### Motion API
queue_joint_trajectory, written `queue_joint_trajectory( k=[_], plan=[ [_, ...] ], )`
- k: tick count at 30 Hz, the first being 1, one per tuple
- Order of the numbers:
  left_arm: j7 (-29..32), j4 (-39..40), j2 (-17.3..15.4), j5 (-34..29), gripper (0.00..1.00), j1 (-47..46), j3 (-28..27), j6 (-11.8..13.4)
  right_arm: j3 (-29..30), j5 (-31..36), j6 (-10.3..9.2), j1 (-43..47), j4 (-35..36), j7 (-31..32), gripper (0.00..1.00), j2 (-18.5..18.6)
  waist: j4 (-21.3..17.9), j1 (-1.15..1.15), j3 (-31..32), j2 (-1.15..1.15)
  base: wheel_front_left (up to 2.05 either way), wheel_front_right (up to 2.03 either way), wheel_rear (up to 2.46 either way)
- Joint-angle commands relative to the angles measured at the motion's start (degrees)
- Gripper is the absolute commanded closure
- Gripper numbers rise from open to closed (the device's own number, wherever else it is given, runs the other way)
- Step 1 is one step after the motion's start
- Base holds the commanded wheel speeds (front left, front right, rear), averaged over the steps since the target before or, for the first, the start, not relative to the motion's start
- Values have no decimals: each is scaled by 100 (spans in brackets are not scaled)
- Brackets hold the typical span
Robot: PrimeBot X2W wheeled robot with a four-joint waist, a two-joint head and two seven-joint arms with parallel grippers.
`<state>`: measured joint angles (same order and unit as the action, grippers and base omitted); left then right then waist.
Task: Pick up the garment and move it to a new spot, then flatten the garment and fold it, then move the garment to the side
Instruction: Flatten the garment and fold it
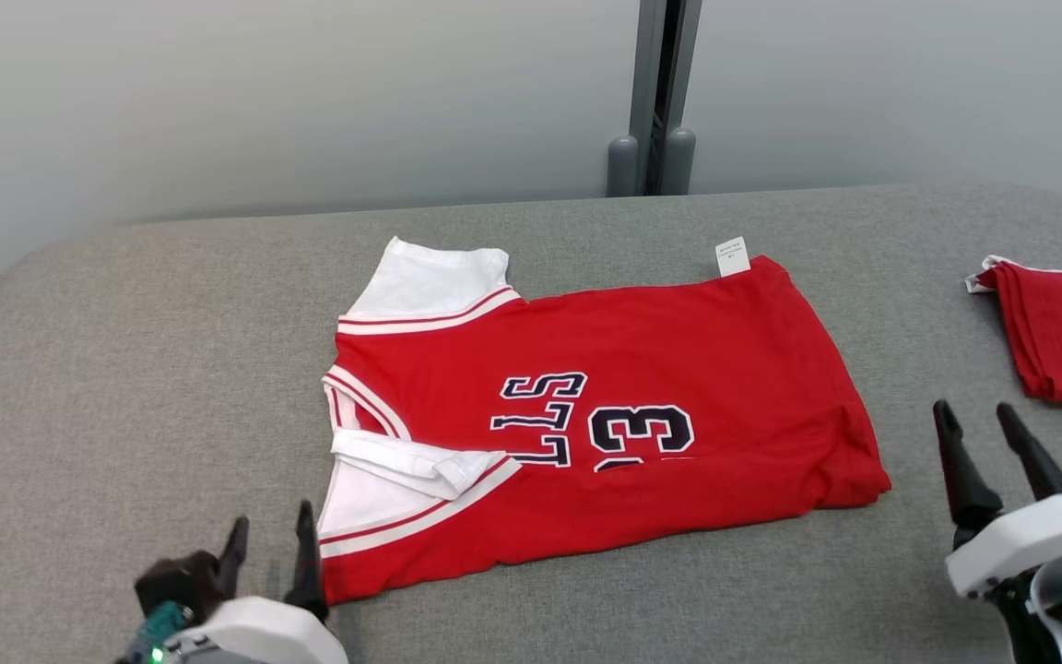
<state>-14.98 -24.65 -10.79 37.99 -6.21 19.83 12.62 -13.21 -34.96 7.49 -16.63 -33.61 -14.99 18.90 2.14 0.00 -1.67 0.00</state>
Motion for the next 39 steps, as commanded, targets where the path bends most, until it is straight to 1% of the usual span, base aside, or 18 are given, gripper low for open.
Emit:
queue_joint_trajectory(
  k=[1, 6, 11, 20, 24, 25, 26, 27, 33, 39],
  plan=[
    [-25, -113, 24, -105, 0, 48, 40, -20, 119, 128, 0, 128, 76, -26, 0, -74, -4, 0, 12, 0, 0, 0, 0],
    [-25, -744, 250, -115, 0, 34, 147, -112, 437, 495, 0, 377, 227, -26, 0, -358, -55, 0, -20, 0, 0, 0, 0],
    [-20, -1276, 401, 41, 0, -168, 76, -125, 527, 638, 0, 433, 254, -27, 0, -492, -111, 0, -66, 0, 0, 0, 0],
    [97, -1953, 510, 167, 0, -457, 127, -271, 518, 720, 0, 405, 215, -27, 0, -567, -192, 0, -122, 0, 0, 0, 0],
    [221, -2166, 556, 221, 0, -524, 225, -433, 530, 727, 0, 378, 217, -27, 0, -569, -204, 0, -144, 0, 0, 0, 0],
    [244, -2202, 572, 216, 51, -540, 254, -465, 532, 726, 0, 373, 216, -27, 0, -568, -203, 0, -147, 0, 0, 0, 0],
    [238, -2230, 583, 216, 86, -551, 273, -495, 538, 723, 0, 368, 214, -27, 0, -565, -201, 0, -153, 0, 0, 0, 0],
    [223, -2246, 587, 217, 100, -566, 278, -523, 546, 720, 0, 363, 208, -27, 0, -564, -194, 0, -157, 0, 0, 0, 0],
    [54, -2075, 501, 152, 100, -716, 147, -520, 520, 602, 0, 337, -5, 16, 0, -648, -115, 0, -165, 0, 0, 0, 0],
    [-20, -1710, 453, -21, 100, -673, 67, -565, 513, 119, 0, 220, -536, 231, 0, -877, 19, 0, -164, 0, 0, 0, 0]
  ],
)
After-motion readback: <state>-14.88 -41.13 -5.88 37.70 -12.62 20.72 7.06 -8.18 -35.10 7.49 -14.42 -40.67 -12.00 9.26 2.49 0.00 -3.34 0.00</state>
